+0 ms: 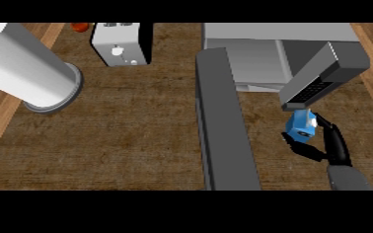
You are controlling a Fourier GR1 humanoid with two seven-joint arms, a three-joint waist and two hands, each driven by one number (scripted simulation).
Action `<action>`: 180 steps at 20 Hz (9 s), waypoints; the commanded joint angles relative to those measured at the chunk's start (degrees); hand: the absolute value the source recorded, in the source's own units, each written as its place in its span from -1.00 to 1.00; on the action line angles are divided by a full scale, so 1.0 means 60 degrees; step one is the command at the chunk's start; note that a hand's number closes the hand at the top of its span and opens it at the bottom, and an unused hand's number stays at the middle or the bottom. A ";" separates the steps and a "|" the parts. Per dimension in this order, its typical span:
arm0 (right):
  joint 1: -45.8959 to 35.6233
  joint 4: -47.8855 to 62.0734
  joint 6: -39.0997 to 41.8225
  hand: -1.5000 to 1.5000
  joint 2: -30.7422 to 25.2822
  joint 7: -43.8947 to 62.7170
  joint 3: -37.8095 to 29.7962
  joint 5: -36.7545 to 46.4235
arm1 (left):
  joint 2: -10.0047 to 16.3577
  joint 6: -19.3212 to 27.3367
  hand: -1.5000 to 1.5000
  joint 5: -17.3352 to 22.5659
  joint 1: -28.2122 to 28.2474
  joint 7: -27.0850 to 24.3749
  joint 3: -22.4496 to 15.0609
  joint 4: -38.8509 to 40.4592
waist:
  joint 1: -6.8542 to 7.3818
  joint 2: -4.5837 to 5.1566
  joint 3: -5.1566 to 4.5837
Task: Pick up the milk, place it into the microwave and close the microwave
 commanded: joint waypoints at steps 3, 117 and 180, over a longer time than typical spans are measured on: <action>-0.0840 0.1943 -0.0622 1.00 -0.0493 -0.0709 -0.0169 0.0365 | 0.0268 -0.0357 -1.00 0.0007 0.0825 -0.0308 -0.0058 -0.0499 | 0.0111 0.0039 0.0033; -0.1901 0.1378 0.3453 -1.00 0.1175 -0.0902 -0.0025 -0.0937 | -0.1478 0.0499 1.00 -0.3258 -0.8189 0.6914 -0.2632 0.2812 | -0.0779 -0.0132 -0.0020; 0.2071 -0.9214 0.6717 -1.00 -0.2402 0.3759 0.0695 -0.6747 | -0.2631 0.5827 1.00 0.3938 -1.9776 0.4995 -0.4453 1.3504 | -0.3110 0.0696 -0.0073</action>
